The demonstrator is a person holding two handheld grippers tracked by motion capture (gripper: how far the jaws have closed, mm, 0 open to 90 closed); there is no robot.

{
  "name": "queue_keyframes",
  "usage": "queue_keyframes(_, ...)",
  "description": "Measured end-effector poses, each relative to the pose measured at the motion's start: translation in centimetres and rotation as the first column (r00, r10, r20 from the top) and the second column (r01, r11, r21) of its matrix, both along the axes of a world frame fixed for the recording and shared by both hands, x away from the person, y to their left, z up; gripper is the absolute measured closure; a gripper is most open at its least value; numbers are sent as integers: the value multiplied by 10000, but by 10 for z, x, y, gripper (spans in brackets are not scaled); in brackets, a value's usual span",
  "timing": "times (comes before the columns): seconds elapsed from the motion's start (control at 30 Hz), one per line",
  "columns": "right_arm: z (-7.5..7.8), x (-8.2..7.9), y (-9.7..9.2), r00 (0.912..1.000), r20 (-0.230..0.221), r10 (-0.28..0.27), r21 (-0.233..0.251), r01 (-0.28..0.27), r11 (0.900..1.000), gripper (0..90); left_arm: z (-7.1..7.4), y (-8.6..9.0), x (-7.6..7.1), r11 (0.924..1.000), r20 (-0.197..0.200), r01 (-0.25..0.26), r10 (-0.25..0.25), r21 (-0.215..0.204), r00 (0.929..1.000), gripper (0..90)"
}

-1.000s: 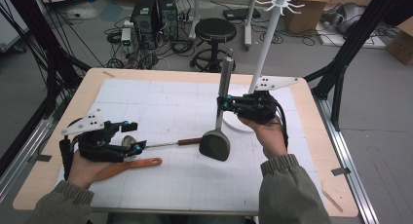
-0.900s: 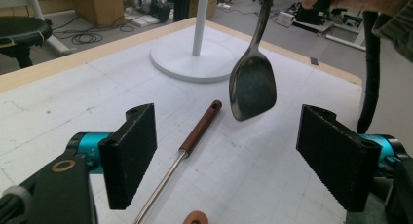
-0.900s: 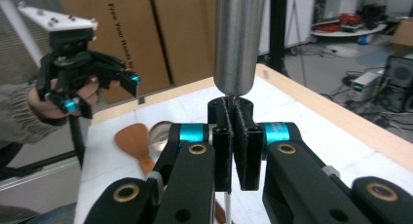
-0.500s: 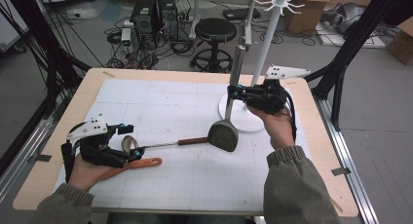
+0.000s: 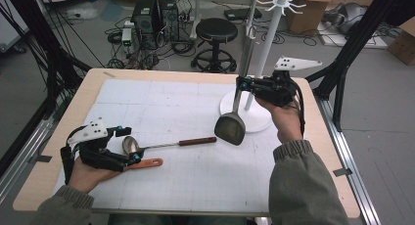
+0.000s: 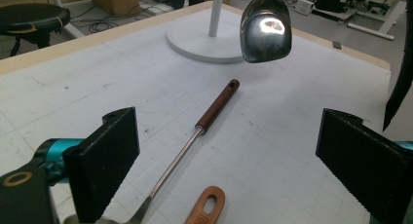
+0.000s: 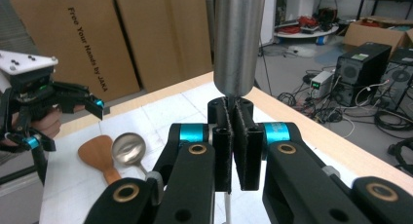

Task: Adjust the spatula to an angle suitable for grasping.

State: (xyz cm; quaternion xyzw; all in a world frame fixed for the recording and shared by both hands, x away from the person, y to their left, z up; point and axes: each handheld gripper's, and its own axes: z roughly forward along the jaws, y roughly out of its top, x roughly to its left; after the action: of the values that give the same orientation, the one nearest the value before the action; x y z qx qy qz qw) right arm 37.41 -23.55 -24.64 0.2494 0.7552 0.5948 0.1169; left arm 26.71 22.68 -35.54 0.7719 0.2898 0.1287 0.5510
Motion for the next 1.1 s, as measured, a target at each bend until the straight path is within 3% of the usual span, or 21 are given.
queue_keyframes(0.33, 13, 6, 0, 9998, 81, -174, -91, 175, 9998, 876, -5, 0, 1, 10000, -98, -57, 57, -11, 9999, 58)
queue_keyframes(0.4, 14, 7, 0, 9997, 91, -221, -102, 222, 9997, 876, -5, 0, 1, 9998, -106, -191, 191, 20, 9998, 17)
queue_keyframes(0.7, 21, 16, -3, 9989, 62, -470, -234, 471, 9986, 876, -7, 2, 1, 9997, -111, -258, 258, 6, 9996, 17)
queue_keyframes(1.1, 22, 30, -11, 9942, -284, -1033, -252, 1026, 9944, 876, -6, 5, 1, 9995, -97, -291, 290, -94, 9995, 17)
